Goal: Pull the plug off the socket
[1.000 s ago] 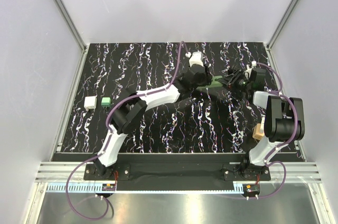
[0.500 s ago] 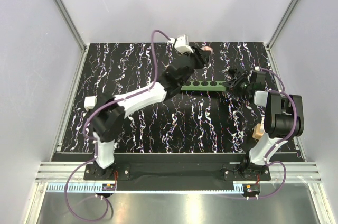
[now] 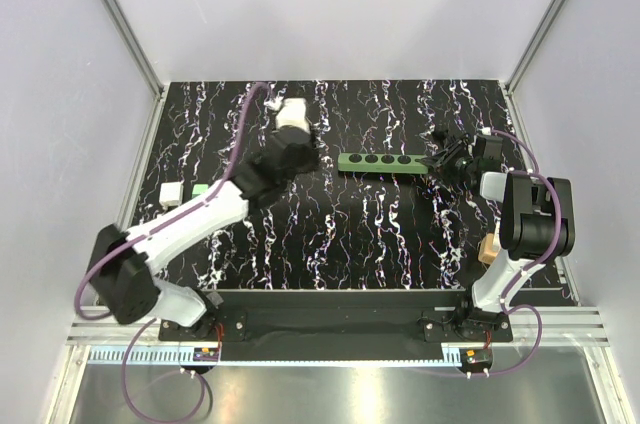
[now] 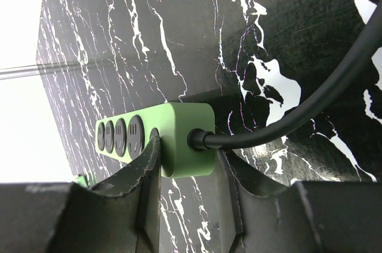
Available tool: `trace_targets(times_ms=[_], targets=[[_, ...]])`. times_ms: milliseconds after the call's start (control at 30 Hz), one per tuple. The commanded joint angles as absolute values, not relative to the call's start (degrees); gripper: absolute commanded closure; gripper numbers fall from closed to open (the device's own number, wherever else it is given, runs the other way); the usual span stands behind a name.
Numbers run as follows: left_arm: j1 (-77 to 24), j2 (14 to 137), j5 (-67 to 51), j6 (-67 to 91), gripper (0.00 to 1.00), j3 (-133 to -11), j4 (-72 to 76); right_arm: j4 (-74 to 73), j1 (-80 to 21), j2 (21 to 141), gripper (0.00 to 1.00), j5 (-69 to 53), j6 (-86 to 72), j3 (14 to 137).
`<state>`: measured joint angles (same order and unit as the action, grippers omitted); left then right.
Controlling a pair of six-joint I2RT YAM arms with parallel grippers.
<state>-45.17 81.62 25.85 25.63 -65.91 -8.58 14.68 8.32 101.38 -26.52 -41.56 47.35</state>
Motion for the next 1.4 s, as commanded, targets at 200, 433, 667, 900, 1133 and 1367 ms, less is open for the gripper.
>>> trace_targets(times_ms=[200,433,667,900,1133,1367], targets=[[-29.47,70.85,14.60,26.20,1.00,-61.27,-38.23,12.30,8.61,102.83,1.00,-22.94,-35.16,47.90],[-22.86,74.52,7.30,21.89,1.00,-58.63,-41.31,12.57,8.61,102.74,1.00,-23.03,-35.16,47.81],[-18.38,81.38,8.17,19.95,1.00,-57.22,-40.78,12.57,8.61,103.01,1.00,-23.38,-34.98,48.08],[-16.53,85.34,10.01,18.37,1.00,-56.78,-39.90,12.57,8.70,103.18,1.00,-23.55,-34.98,48.43],[-11.61,88.50,11.25,16.00,1.00,-56.51,-37.53,12.48,8.70,103.27,1.00,-23.73,-34.89,48.52],[-8.53,91.05,11.95,14.59,1.00,-57.83,-36.04,12.48,8.61,103.36,1.00,-23.82,-34.89,48.52]])
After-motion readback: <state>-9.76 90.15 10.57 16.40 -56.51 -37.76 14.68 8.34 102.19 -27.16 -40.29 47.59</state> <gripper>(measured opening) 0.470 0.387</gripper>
